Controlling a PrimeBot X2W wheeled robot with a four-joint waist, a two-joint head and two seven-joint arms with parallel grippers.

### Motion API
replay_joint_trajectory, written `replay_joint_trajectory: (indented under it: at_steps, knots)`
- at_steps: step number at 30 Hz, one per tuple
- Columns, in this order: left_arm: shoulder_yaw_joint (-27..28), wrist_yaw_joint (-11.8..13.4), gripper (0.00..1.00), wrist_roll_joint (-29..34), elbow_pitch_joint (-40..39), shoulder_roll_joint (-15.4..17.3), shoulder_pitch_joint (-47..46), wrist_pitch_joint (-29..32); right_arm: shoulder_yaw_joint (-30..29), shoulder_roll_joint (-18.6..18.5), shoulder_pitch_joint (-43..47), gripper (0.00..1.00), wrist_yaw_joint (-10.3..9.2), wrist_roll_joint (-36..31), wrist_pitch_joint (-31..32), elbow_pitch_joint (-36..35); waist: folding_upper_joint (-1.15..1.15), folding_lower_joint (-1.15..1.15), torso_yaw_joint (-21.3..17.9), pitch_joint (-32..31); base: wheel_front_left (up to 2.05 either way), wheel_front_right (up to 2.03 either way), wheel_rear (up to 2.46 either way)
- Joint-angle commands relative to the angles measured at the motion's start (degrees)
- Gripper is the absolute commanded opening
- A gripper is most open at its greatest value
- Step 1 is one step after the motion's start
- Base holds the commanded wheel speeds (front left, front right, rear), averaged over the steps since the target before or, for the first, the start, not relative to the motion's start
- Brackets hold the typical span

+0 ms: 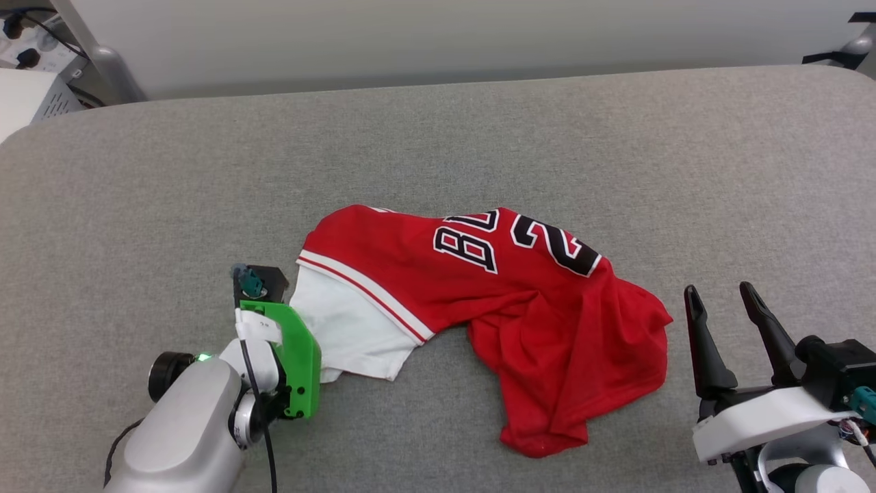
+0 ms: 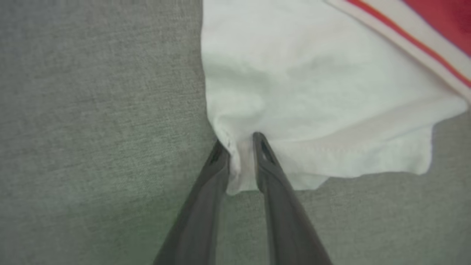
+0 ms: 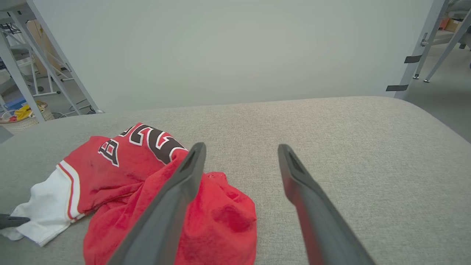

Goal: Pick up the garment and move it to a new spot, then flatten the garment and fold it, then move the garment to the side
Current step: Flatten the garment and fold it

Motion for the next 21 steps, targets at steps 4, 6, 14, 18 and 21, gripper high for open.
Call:
replay_joint_trajectory:
  at_steps: [4,6,14,18,21]
  knots:
    - [-1.8,0.6,0.00,1.3,0.5,-0.9,1.6,-3.0,-0.1,-0.1,-1.5,1.00,-0.47,0.9,-0.1,1.1,0.00,0.00,0.3,-0.2,0.00,0.00,0.00]
    - [-1.2,1.7,0.00,2.2,-0.7,-0.8,1.2,-6.2,-0.4,-0.1,-1.4,1.00,-0.47,0.7,-0.1,1.3,0.00,0.00,0.9,-0.6,0.00,0.00,0.00]
    - [5.2,9.4,0.00,2.2,-18.2,6.1,9.6,-12.0,-2.1,-0.1,0.7,1.00,-0.47,0.2,0.8,0.5,0.00,0.00,4.3,-4.7,0.00,0.00,0.00]
    - [8.7,13.7,0.00,-0.2,-23.9,8.8,18.7,-11.4,-2.7,-0.1,1.2,1.00,-0.47,0.3,0.7,0.2,0.00,0.00,4.9,-5.1,0.00,0.00,0.00]
    - [10.6,16.2,0.00,-2.3,-25.8,9.3,25.7,-11.2,-2.9,-0.1,1.6,1.00,-0.47,0.4,0.7,0.2,0.00,0.00,5.1,-5.4,0.00,0.00,0.00]
